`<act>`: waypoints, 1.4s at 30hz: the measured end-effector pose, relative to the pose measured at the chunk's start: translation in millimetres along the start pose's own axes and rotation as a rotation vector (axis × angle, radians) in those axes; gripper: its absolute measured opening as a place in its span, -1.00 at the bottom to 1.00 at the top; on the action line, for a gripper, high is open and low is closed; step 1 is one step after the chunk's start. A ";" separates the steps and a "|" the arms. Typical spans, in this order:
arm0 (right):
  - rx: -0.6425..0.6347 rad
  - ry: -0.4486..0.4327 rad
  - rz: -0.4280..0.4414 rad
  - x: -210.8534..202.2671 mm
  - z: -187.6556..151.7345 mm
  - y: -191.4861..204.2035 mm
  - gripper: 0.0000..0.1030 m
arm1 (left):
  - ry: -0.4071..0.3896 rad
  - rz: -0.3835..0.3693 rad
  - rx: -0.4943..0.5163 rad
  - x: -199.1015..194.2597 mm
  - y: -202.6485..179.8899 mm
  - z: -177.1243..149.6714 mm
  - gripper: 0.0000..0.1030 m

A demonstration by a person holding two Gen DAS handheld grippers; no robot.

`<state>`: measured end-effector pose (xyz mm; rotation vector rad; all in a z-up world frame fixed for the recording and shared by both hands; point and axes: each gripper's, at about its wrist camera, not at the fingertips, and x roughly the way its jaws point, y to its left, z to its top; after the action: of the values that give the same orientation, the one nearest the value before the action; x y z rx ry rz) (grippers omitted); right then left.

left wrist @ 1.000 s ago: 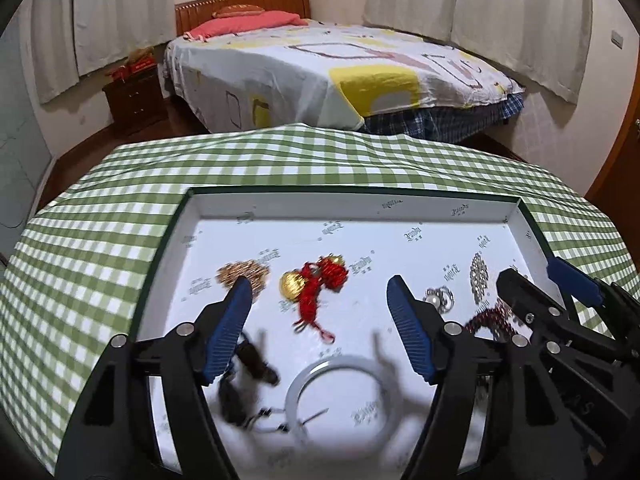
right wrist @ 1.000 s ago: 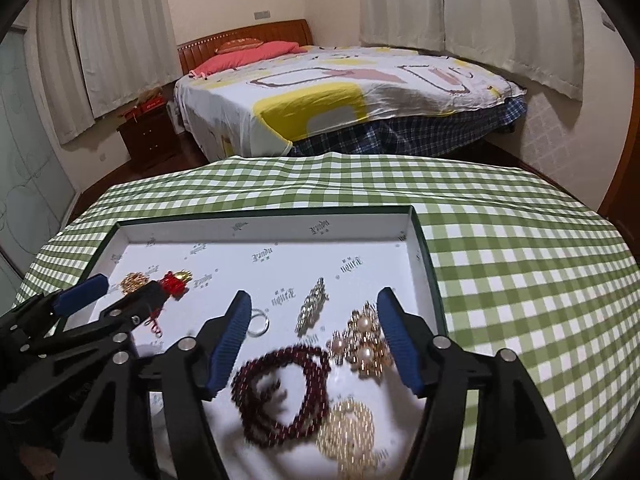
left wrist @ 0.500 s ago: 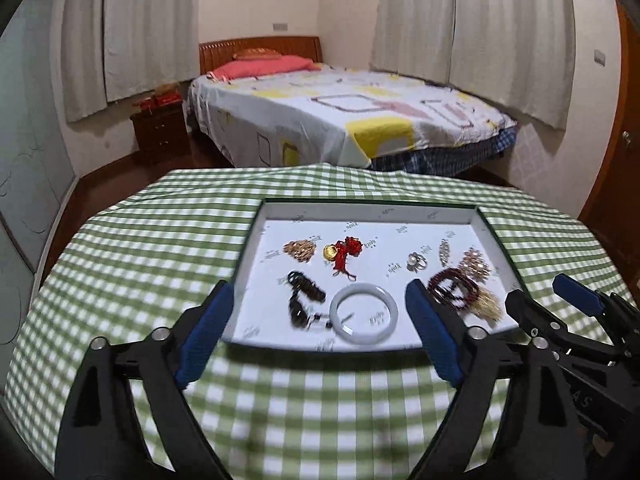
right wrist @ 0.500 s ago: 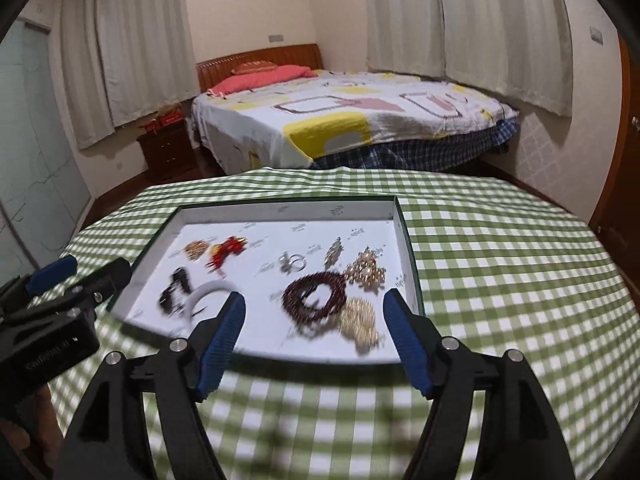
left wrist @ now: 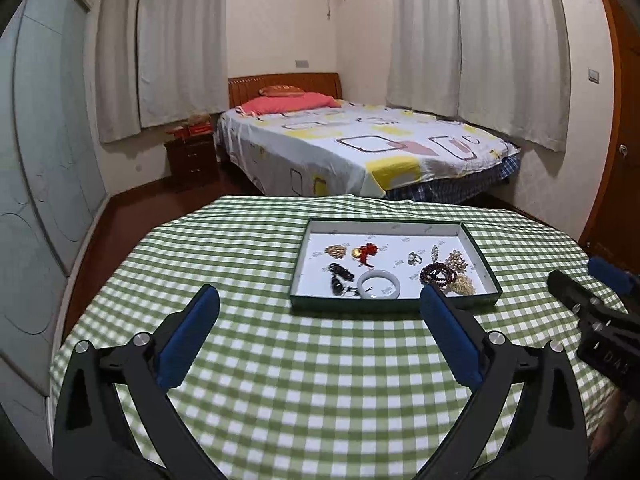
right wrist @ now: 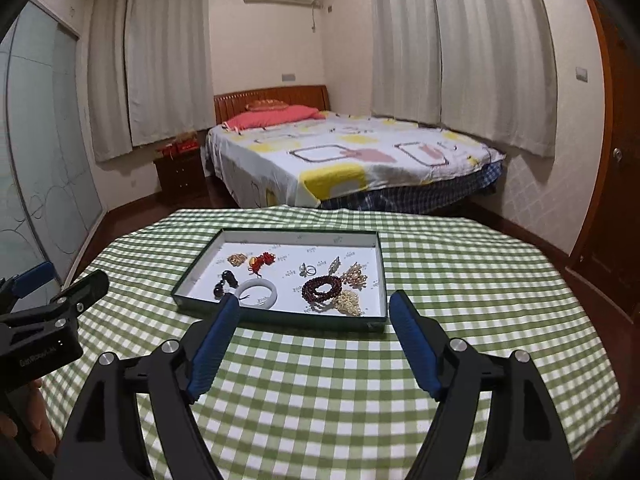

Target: Organize jewelry

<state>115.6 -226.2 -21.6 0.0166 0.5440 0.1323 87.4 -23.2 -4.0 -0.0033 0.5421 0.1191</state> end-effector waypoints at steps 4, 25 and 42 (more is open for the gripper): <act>0.003 -0.026 0.003 -25.3 -1.7 -0.7 0.48 | -0.014 0.016 -0.033 -29.4 11.7 -2.7 0.91; -0.001 -0.150 -0.018 -100.6 -4.6 -1.5 0.53 | -0.137 0.018 -0.072 -108.3 27.1 -5.1 0.91; -0.011 -0.169 -0.020 -110.1 -5.8 3.8 0.54 | -0.156 0.009 -0.068 -119.4 26.1 -7.6 0.91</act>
<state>18.8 -236.8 30.3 0.0119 0.3747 0.1136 -21.0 -10.9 51.7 -0.0578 0.3823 0.1456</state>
